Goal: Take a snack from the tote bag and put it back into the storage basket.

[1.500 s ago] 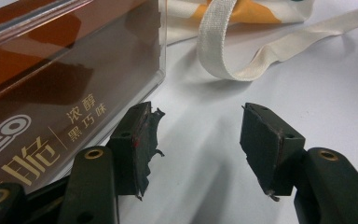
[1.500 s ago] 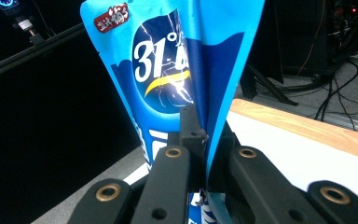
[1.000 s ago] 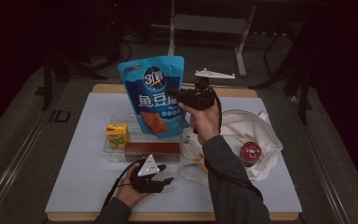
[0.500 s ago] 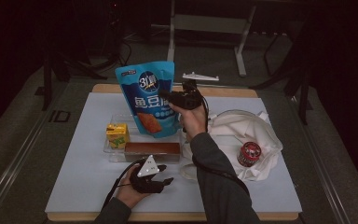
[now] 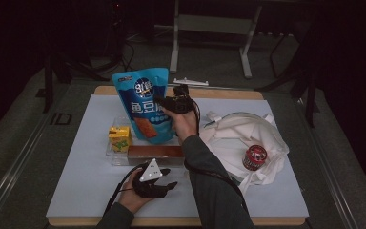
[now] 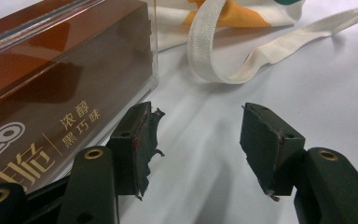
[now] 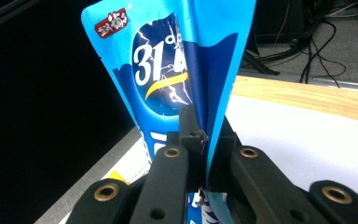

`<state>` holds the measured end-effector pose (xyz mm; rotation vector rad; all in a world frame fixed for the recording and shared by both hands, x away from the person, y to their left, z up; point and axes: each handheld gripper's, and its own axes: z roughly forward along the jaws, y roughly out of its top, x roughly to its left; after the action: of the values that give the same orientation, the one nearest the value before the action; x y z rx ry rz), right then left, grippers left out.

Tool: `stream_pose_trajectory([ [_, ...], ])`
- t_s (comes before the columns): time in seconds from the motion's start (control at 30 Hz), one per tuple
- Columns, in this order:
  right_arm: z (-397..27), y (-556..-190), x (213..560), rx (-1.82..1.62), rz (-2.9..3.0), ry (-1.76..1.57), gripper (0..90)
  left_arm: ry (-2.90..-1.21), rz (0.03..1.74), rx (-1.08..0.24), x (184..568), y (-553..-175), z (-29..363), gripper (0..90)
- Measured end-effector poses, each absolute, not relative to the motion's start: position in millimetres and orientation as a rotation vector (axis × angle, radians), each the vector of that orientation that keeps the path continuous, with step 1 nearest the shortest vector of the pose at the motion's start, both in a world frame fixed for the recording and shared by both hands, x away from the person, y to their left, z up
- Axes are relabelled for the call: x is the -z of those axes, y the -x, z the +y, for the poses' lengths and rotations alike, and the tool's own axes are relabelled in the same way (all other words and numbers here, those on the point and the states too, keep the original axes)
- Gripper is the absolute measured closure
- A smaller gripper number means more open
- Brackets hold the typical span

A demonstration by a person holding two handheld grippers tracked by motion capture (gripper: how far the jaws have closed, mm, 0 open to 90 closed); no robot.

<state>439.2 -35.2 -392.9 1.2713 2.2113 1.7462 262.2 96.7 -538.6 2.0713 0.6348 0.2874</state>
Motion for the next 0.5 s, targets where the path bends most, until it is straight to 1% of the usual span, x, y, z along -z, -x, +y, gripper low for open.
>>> stream_pose_trajectory([
  [0.5,-23.7,-442.5,409.2,-1.802,2.155,-1.295,87.7,-2.065,0.627,-0.291,538.6,-260.9,96.8,44.6],
])
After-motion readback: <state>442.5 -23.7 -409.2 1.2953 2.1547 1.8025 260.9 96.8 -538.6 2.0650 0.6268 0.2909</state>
